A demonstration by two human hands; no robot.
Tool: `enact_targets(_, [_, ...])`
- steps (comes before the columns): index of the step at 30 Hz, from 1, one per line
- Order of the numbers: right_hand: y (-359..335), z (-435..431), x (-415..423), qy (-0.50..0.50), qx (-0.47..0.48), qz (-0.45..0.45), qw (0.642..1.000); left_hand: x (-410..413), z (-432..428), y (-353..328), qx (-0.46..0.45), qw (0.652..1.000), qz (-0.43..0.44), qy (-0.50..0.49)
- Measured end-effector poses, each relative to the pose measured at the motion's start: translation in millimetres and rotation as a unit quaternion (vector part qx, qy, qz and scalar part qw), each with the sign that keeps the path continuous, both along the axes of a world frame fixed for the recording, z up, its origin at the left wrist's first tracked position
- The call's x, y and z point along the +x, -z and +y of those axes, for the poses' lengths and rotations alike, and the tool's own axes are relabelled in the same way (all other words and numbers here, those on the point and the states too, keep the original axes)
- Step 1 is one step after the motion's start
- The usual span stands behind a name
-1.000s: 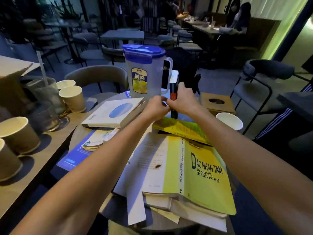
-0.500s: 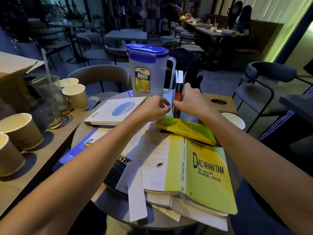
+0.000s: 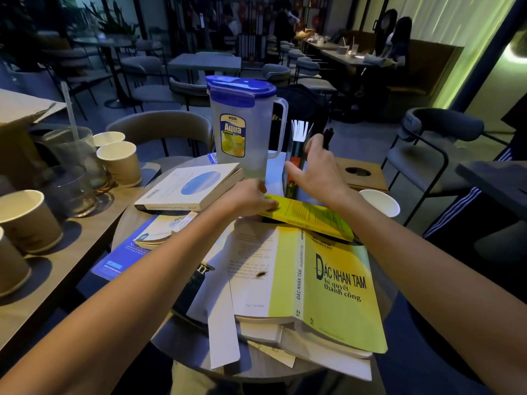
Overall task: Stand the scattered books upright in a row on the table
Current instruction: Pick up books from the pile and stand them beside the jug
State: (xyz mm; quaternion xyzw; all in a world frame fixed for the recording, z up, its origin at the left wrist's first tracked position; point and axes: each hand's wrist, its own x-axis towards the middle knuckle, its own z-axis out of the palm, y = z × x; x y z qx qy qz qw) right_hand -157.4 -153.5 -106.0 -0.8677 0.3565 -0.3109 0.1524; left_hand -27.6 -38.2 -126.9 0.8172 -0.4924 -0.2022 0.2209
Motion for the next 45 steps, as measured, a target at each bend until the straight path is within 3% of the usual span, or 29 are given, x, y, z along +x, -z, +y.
enact_targets(2, [-4.8, -2.6, 9.2, 0.018, 0.0, -0.018, 1.0, -0.4, 0.5, -1.8, 0.004, 1.0, 0.016, -0.008])
enact_targets(9, [-12.3, -11.2, 26.1, 0.033, -0.032, 0.041, 0.998, 0.5, 1.4, -5.7, 0.021, 0.998, 0.051, -0.018])
enact_targets(20, [-17.1, -6.8, 14.2, 0.029, -0.015, 0.047, 0.998, -3.1, 6.1, -15.2, -0.039, 0.955, 0.294, -0.012])
enact_targets(26, [-12.5, -4.3, -7.7, -0.01, 0.003, 0.043, 0.999, -9.3, 10.0, -46.2, -0.116, 0.965, 0.234, 0.009])
enact_targets(30, [-15.9, -2.8, -21.6, -0.012, 0.04, 0.011, 0.999, -18.4, 19.5, -71.1, -0.211, 0.969, 0.108, 0.072])
enact_targets(37, [-41.8, -4.2, -36.2, -0.039, 0.092, -0.098, 0.99, -26.0, 6.6, -98.5, -0.334, 0.933, -0.032, 0.129])
enact_targets(42, [-49.3, -17.6, -35.1, -0.072, 0.214, -0.143, 0.964, -28.1, -25.1, -103.0, -0.33, 0.914, -0.187, 0.143])
enact_targets(45, [-44.2, -22.6, -31.5, -0.093, 0.241, -0.122, 0.958, -26.1, -48.3, -95.8, -0.297, 0.918, -0.23, 0.131])
